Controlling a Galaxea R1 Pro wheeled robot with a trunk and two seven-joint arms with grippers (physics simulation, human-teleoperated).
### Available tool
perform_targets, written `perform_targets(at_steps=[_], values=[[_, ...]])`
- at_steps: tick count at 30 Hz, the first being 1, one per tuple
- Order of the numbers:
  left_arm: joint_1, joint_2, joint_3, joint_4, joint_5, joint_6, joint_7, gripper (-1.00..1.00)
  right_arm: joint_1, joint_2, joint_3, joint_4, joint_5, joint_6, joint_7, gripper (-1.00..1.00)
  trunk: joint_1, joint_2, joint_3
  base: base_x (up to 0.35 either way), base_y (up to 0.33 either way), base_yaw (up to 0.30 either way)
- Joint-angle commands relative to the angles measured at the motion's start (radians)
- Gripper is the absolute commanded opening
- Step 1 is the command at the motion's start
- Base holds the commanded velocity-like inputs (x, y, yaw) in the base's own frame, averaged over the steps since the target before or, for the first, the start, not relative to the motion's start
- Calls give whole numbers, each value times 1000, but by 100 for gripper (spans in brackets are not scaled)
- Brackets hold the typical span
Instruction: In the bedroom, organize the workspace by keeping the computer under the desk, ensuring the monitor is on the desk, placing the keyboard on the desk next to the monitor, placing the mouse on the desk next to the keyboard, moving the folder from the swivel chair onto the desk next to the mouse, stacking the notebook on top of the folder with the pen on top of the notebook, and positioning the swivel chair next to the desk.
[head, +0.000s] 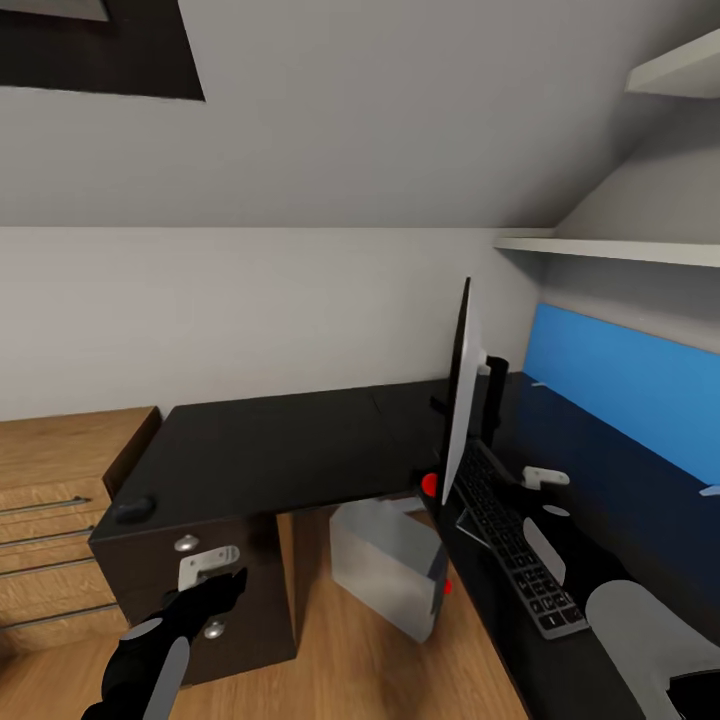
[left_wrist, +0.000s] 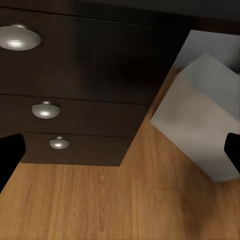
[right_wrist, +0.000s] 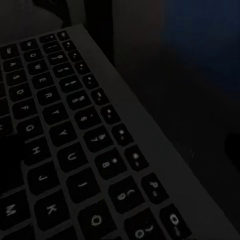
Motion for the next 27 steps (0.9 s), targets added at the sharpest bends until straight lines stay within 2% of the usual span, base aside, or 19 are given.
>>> perform_targets(at_steps=[1, 17, 24, 27], values=[[-1, -1, 0, -1, 10, 4, 7, 100, -1, -2, 9, -2, -7, 5, -9, 100, 0, -1, -1, 203, 0, 0], [-1, -5, -4, -16, 13, 3, 9, 100, -1, -3, 9, -1, -5, 8, -7, 100, 0, -1, -1, 39, 0, 0], [-1, -6, -5, -17, 14, 3, 10, 100, 0, -3, 9, -1, -5, 10, -7, 100, 27, -50, -23, 0, 0, 0], [-1, -6, -5, -17, 14, 3, 10, 100, 0, -3, 8, -1, -5, 10, -7, 100, 27, -50, -23, 0, 0, 0]])
